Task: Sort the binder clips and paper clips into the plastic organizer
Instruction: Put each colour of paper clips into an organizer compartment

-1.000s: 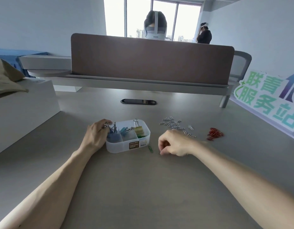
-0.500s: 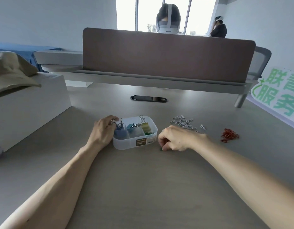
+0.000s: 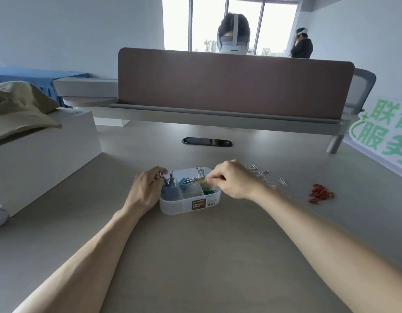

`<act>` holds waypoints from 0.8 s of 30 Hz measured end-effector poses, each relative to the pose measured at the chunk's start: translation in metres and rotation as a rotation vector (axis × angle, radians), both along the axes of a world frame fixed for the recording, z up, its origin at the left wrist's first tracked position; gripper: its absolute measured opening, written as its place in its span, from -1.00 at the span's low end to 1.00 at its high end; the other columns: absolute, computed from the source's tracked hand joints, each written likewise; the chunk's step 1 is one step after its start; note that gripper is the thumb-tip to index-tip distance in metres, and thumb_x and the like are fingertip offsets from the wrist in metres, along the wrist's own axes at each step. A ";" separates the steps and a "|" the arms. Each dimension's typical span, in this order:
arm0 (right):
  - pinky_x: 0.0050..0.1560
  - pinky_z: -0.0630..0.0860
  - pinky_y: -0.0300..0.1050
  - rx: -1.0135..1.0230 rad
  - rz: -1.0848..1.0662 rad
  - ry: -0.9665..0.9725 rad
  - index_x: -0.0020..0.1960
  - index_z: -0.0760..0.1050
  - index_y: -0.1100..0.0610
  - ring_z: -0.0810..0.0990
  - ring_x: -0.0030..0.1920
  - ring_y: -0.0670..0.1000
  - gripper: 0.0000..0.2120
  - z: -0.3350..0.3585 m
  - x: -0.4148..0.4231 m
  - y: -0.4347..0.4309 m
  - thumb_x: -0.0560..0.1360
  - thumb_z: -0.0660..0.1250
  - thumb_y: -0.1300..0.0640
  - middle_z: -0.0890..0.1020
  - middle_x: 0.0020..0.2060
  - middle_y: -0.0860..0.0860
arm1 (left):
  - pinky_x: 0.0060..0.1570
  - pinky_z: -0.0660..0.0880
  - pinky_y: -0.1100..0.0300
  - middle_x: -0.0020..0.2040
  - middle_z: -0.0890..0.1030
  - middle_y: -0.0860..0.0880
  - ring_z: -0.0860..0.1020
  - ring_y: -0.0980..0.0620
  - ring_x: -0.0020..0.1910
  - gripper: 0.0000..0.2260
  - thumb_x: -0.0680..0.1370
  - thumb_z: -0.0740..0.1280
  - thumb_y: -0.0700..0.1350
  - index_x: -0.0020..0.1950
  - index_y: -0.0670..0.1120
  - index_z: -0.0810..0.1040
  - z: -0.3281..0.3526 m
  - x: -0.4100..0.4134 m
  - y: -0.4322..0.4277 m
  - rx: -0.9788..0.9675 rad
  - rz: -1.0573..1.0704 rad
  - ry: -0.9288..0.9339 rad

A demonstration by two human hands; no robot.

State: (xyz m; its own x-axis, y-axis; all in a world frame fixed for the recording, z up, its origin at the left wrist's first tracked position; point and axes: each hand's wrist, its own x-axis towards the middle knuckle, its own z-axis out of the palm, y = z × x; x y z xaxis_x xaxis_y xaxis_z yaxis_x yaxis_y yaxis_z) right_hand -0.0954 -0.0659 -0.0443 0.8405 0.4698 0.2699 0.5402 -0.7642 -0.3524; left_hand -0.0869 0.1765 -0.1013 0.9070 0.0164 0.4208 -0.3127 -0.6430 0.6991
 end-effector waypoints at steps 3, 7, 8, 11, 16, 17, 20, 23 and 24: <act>-0.20 0.36 -0.30 0.179 -0.207 -0.071 -0.14 0.67 0.15 0.59 -0.21 -0.03 -0.85 0.003 0.011 -0.040 0.48 0.31 0.20 0.72 -0.19 0.04 | -0.35 0.34 0.44 -0.38 0.57 0.13 0.49 0.23 -0.33 -0.67 0.34 0.14 -0.14 0.00 -0.07 0.61 0.000 0.009 -0.003 -0.008 0.012 -0.007; -0.30 0.32 -0.08 0.050 -0.536 0.112 -0.32 0.50 0.12 0.39 -0.24 0.22 -0.73 0.010 0.043 -0.113 0.52 0.19 0.16 0.54 -0.39 0.08 | -0.32 0.37 0.30 -0.35 0.59 0.01 0.50 0.04 -0.32 -0.65 0.34 0.13 -0.13 0.02 -0.08 0.60 0.004 0.031 -0.016 0.027 0.026 -0.008; -0.26 0.34 -0.08 0.053 -0.591 0.181 -0.27 0.49 0.12 0.41 -0.19 0.21 -0.73 0.006 0.049 -0.125 0.55 0.14 0.12 0.53 -0.32 0.09 | -0.31 0.36 0.23 -0.33 0.60 -0.02 0.50 -0.01 -0.30 -0.64 0.35 0.13 -0.13 0.02 -0.09 0.60 0.004 0.038 -0.022 0.049 0.027 -0.018; 0.30 0.29 -0.03 0.061 -0.696 0.438 0.40 0.31 0.18 0.34 0.38 0.15 -0.50 -0.019 0.050 -0.133 0.61 -0.01 -0.11 0.37 0.41 0.14 | -0.29 0.28 0.17 -0.31 0.62 -0.07 0.52 -0.08 -0.25 -0.63 0.34 0.11 -0.14 0.03 -0.11 0.61 0.004 0.051 -0.030 0.078 0.040 -0.043; 0.48 -0.04 0.03 0.018 -0.710 0.356 0.53 -0.07 0.21 -0.01 0.54 0.10 -0.35 -0.064 0.041 -0.106 0.60 -0.08 -0.17 0.01 0.54 0.14 | -0.29 0.33 0.42 -0.35 0.58 -0.01 0.48 0.10 -0.32 -0.64 0.33 0.13 -0.14 0.00 -0.12 0.62 0.003 0.059 -0.037 0.049 0.037 -0.023; 0.48 -0.04 0.04 0.033 -0.717 0.307 0.52 -0.06 0.23 0.00 0.53 0.10 -0.35 -0.068 0.044 -0.100 0.60 -0.08 -0.16 0.03 0.54 0.15 | -0.29 0.32 0.44 -0.34 0.57 0.00 0.47 0.11 -0.32 -0.64 0.33 0.13 -0.14 0.01 -0.12 0.62 0.003 0.058 -0.039 0.048 0.033 -0.023; 0.41 0.15 0.06 0.160 -0.654 0.176 0.43 0.15 0.24 0.19 0.47 0.15 -0.45 -0.067 0.063 -0.082 0.59 -0.02 -0.11 0.24 0.47 0.18 | -0.28 0.32 0.50 -0.30 0.59 -0.04 0.50 0.01 -0.26 -0.62 0.33 0.12 -0.12 0.02 -0.12 0.62 0.006 0.054 -0.041 0.043 0.028 -0.030; 0.44 0.10 0.06 0.158 -0.541 0.146 0.43 0.23 0.13 0.13 0.50 0.12 -0.45 -0.064 0.086 -0.075 0.57 0.05 -0.18 0.21 0.49 0.13 | -0.29 0.32 0.53 -0.27 0.60 -0.05 0.51 -0.04 -0.23 -0.61 0.33 0.11 -0.11 0.02 -0.13 0.62 0.008 0.054 -0.042 0.051 0.031 -0.038; 0.46 0.01 0.09 0.114 -0.530 0.141 0.46 0.21 0.06 0.07 0.52 0.11 -0.41 -0.064 0.091 -0.074 0.54 0.06 -0.25 0.16 0.51 0.11 | -0.29 0.31 0.53 -0.26 0.61 -0.05 0.52 -0.04 -0.22 -0.61 0.33 0.11 -0.11 0.02 -0.13 0.62 0.008 0.054 -0.041 0.052 0.030 -0.036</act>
State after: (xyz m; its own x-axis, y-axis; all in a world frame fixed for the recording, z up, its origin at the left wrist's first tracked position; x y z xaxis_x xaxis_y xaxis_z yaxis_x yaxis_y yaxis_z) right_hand -0.0039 -0.1400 -0.1084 0.9854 -0.0526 0.1619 0.0339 -0.8714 -0.4895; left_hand -0.0326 0.1354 -0.0933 0.8905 0.0202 0.4545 -0.3176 -0.6877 0.6529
